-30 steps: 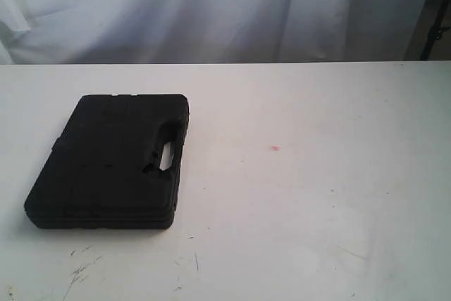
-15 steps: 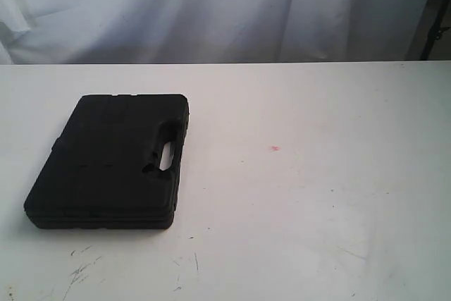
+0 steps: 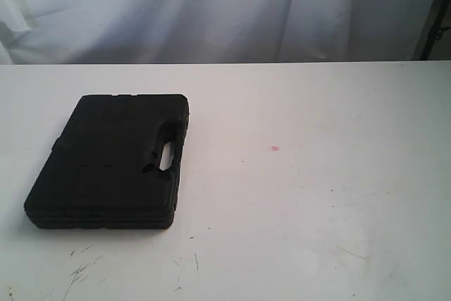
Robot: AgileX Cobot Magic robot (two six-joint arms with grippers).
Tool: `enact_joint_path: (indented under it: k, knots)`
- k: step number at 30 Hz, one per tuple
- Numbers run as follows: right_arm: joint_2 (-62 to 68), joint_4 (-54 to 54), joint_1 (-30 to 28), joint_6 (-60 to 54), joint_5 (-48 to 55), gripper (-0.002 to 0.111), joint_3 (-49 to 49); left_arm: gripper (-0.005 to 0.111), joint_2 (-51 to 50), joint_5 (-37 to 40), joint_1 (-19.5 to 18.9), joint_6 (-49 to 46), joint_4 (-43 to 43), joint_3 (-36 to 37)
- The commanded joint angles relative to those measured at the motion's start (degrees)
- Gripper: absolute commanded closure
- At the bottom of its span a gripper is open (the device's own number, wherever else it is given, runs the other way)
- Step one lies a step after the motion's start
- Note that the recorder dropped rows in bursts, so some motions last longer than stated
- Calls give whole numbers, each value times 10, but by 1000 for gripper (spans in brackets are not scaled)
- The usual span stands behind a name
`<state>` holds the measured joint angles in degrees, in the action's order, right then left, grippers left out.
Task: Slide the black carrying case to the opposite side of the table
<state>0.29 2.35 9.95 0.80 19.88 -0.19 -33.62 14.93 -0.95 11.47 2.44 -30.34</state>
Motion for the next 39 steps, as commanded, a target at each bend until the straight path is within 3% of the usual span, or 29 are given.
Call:
enact_joint_path:
  k: [1, 7, 16, 27, 36, 39]
  knots:
    - [-3, 1, -3, 0, -1, 108, 2, 107, -100, 75, -1, -2, -11, -46]
    - [-3, 1, -3, 0, -1, 108, 2, 107, -216, 126, -1, -58, -11, -73]
    - [-3, 1, -3, 0, -1, 108, 2, 107, -250, -19, -1, -71, -38, -73]
    - [-3, 1, -3, 0, -1, 108, 2, 107, -254, -23, -1, -72, -104, -78]
    - [-3, 1, -3, 0, -1, 108, 2, 107, -370, 229, 1, -77, -118, -263]
    - [-3, 1, -3, 0, -1, 108, 2, 107, -413, 283, 25, -85, -120, -320]
